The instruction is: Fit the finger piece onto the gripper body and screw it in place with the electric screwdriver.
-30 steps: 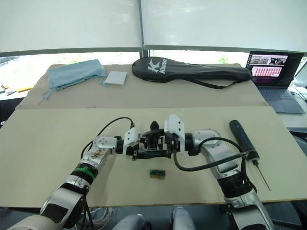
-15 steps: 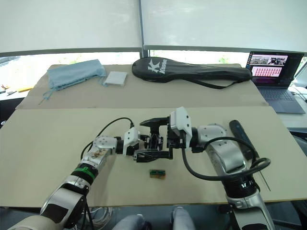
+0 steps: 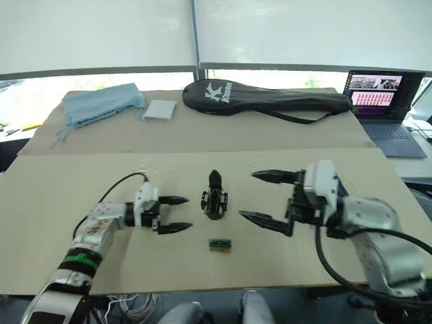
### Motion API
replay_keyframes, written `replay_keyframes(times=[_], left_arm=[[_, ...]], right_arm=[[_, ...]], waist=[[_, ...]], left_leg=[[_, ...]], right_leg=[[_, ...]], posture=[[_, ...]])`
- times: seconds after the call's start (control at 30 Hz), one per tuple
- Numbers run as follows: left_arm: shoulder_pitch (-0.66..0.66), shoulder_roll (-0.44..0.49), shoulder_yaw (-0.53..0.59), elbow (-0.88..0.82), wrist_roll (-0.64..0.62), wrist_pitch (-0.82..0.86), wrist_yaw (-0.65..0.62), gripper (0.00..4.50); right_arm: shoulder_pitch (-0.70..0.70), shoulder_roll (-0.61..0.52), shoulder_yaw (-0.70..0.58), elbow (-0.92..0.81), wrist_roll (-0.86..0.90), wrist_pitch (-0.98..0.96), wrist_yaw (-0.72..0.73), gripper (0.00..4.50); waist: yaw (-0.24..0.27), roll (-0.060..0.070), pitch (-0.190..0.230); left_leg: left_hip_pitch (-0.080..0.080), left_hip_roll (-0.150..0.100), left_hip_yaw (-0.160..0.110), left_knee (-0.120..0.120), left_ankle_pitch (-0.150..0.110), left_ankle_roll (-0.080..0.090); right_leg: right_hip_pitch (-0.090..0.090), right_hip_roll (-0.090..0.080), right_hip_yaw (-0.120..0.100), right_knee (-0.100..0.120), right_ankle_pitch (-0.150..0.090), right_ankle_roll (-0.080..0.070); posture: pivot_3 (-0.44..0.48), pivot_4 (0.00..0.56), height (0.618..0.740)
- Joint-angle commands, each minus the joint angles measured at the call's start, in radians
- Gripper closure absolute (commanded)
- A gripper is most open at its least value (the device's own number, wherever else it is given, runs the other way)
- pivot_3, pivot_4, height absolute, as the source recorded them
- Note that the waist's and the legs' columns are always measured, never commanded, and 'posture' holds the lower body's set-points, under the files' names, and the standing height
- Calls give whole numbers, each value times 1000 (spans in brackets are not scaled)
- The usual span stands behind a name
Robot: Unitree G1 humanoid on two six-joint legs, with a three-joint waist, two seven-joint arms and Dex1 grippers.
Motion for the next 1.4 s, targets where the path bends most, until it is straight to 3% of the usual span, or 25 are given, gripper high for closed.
replay_keyframes(times=[0.03,0.27,0.43,0.63,0.73,0.83,0.93,1.1,1.2,1.4], left_arm=[[16,52,92,-155,-115,80,-8,23],[39,133,171,-365,-245,263,24,23],[46,159,192,-428,-285,329,27,23],[0,152,205,-428,-319,370,47,23],[-10,147,195,-427,-318,371,56,23],[-22,138,183,-425,-315,366,63,23],[-45,118,171,-411,-305,355,72,23],[-69,85,140,-400,-279,322,74,23],[-83,77,110,-388,-256,307,52,23],[-97,69,96,-393,-272,327,34,23]], right_arm=[[178,29,-227,-66,12,-31,-58,0],[552,228,-503,-75,2,-174,-101,0],[697,349,-610,-55,26,-249,-150,0],[776,428,-625,-54,44,-288,-204,0],[789,416,-588,-91,70,-239,-236,0],[702,298,-594,-102,139,-141,-340,0],[570,87,-587,-36,213,44,-443,0],[412,-271,-420,167,150,379,-490,0],[278,-370,-290,302,86,431,-478,0],[4,-403,-33,511,-53,437,-427,0]], waist=[[12,0,1],[26,2,2],[10,3,2],[-1,4,3],[-3,5,4],[-9,5,4],[-11,4,4],[5,2,6],[12,2,6],[10,1,6]], left_leg=[[-1,0,0,0,0,1],[1,-1,0,-1,-4,-3],[3,-1,1,-2,-4,-7],[6,-1,2,-11,-2,-11],[7,-1,2,-12,-2,-12],[7,-1,3,-12,-2,-12],[8,-1,6,-12,-2,-12],[5,1,6,-12,2,-5],[2,2,5,-10,2,-4],[1,2,6,-7,1,-1]], right_leg=[[0,0,0,0,0,0],[1,0,1,0,-1,2],[2,0,2,1,-1,2],[2,1,4,1,-2,1],[2,1,4,1,-2,1],[2,1,5,1,-2,1],[2,0,7,1,-2,1],[1,0,7,0,-1,0],[0,0,5,-2,-1,-1],[1,-1,4,-4,-1,0]], posture=[[0,150,740],[0,150,740],[0,150,740],[0,150,740],[0,150,740],[0,150,740],[0,150,740],[0,150,740],[0,150,740],[0,150,740]])
